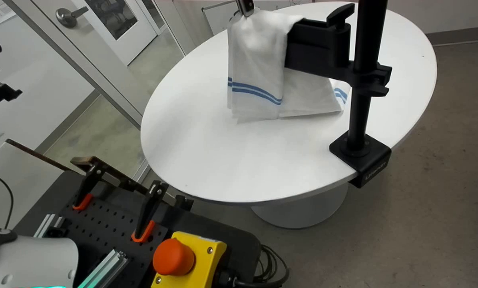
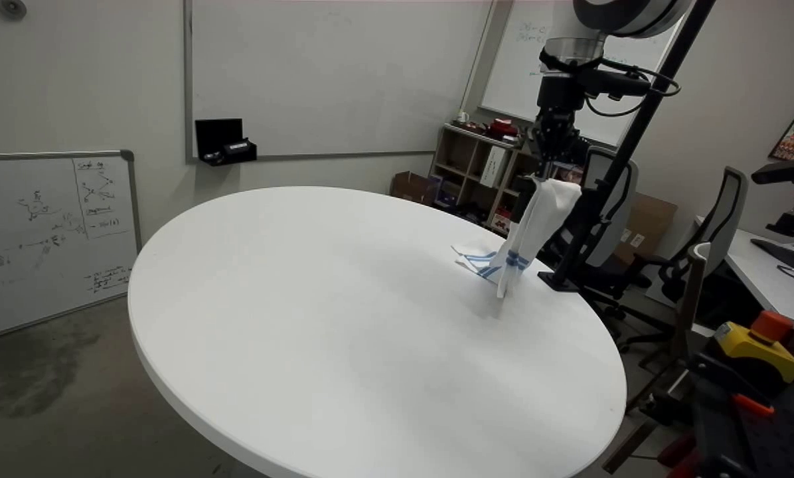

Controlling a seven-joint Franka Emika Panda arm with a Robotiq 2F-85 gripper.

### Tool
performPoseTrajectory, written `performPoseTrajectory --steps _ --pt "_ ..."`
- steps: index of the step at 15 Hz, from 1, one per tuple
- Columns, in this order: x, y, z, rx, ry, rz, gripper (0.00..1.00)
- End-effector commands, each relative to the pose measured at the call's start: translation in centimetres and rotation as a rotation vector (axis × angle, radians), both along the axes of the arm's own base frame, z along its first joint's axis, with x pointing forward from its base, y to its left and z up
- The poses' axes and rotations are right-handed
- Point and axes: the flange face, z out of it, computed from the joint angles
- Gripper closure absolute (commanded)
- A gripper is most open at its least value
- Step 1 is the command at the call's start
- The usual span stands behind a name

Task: Put the white towel on the table

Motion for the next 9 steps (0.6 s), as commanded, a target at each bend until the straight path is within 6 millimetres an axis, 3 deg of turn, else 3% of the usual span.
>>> performPoseTrajectory --steps 1,5,9 --pt "0.5 -0.2 0.0 0.007 -0.006 -0.02 0.99" --pt "0.3 0.1 2.0 0.037 -0.048 -0.028 0.99" --pt "-0.2 0.7 6.8 0.096 -0.151 -0.03 0.99"
